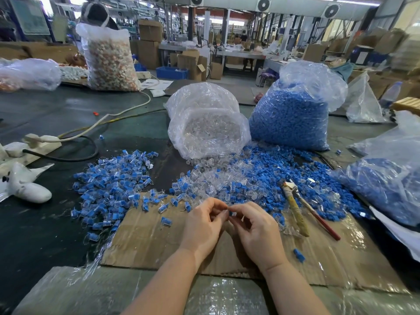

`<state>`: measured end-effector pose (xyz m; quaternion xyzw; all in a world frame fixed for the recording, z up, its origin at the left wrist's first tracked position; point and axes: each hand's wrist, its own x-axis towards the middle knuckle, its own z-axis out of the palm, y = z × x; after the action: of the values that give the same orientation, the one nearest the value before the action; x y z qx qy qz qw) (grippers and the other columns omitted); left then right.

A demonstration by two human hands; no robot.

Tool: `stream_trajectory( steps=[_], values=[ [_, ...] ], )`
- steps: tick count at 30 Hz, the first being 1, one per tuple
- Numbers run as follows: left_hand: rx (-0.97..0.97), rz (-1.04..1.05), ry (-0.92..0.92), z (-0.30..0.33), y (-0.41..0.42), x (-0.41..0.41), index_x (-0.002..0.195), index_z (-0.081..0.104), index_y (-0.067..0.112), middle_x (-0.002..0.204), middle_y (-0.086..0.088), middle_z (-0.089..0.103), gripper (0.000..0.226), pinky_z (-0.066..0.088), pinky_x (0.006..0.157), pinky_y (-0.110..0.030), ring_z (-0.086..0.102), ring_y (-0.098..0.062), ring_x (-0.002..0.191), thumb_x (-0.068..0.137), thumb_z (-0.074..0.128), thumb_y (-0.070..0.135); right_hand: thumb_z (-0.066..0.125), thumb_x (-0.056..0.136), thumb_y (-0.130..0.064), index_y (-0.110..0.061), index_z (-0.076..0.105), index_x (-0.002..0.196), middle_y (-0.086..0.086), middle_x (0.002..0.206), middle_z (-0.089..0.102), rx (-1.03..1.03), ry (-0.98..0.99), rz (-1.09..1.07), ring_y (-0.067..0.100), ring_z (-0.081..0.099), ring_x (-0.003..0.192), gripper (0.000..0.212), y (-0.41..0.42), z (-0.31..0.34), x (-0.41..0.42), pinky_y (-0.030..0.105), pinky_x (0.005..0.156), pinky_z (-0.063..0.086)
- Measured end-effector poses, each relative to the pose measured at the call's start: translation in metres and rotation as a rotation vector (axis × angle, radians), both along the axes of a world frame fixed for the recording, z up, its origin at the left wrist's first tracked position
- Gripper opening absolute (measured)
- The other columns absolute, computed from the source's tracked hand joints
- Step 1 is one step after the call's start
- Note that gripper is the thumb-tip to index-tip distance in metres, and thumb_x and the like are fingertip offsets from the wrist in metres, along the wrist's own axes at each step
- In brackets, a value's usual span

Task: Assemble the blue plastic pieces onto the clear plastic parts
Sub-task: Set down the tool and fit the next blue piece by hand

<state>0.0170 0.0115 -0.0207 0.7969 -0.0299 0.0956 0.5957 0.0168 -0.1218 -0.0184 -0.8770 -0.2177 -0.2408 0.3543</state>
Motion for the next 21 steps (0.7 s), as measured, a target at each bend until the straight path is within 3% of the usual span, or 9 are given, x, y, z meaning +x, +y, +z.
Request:
stream_trajectory(
  steps=[9,13,15,17,19,21],
  values=[
    [0.046,0.017,0.004,-0.001,0.0,0.001,0.085,0.061,0.025,0.078,0.006,0.064,0.014,0.047,0.065,-0.01,0.059,-0.001,0.072,0.086,0.063,0.011,0.073,0.077,-0.01,-0.01,0.068,0.098,-0.002,0.086,0.062,-0.021,-0.077,-0.087,0.015,0.058,0.08,0.021,0.0,0.008,-0.001,0.029,0.074,0.05],
    [0.083,0.02,0.003,-0.001,0.001,0.0,0.084,0.059,0.029,0.08,0.008,0.063,0.016,0.044,0.068,-0.007,0.058,-0.001,0.075,0.086,0.063,0.014,0.068,0.081,-0.009,-0.006,0.066,0.101,0.005,0.092,0.064,0.015,-0.182,-0.346,0.021,0.057,0.085,0.021,-0.017,0.026,0.005,0.032,0.078,0.043],
    [0.083,0.027,0.004,0.0,0.001,0.0,0.082,0.058,0.028,0.08,0.007,0.063,0.017,0.045,0.067,-0.007,0.058,-0.002,0.075,0.086,0.063,0.012,0.061,0.087,-0.023,-0.008,0.061,0.112,0.01,0.105,0.062,-0.041,-0.033,-0.571,0.027,0.054,0.096,0.029,-0.032,0.036,0.012,0.037,0.08,0.039],
    [0.061,0.042,0.003,0.0,0.0,0.0,0.081,0.059,0.027,0.077,0.006,0.063,0.018,0.044,0.064,-0.007,0.059,-0.005,0.073,0.085,0.063,0.01,0.047,0.091,-0.046,-0.013,0.048,0.127,0.014,0.124,0.051,-0.243,0.309,-0.795,0.031,0.046,0.112,0.048,-0.05,0.041,0.021,0.041,0.089,0.036],
    [0.046,0.052,0.007,0.0,-0.001,0.0,0.08,0.06,0.026,0.076,0.005,0.063,0.018,0.043,0.063,-0.007,0.058,-0.006,0.072,0.085,0.064,0.009,0.038,0.088,-0.062,-0.016,0.038,0.132,0.015,0.136,0.04,-0.415,0.656,-0.839,0.033,0.037,0.124,0.063,-0.066,0.046,0.027,0.045,0.098,0.032],
    [0.058,0.05,0.012,0.0,-0.001,0.0,0.081,0.06,0.026,0.078,0.004,0.064,0.017,0.043,0.064,-0.007,0.059,-0.004,0.073,0.085,0.064,0.01,0.043,0.085,-0.061,-0.018,0.038,0.129,0.013,0.138,0.041,-0.473,0.842,-0.788,0.033,0.037,0.125,0.062,-0.077,0.046,0.033,0.045,0.101,0.033]
  ],
)
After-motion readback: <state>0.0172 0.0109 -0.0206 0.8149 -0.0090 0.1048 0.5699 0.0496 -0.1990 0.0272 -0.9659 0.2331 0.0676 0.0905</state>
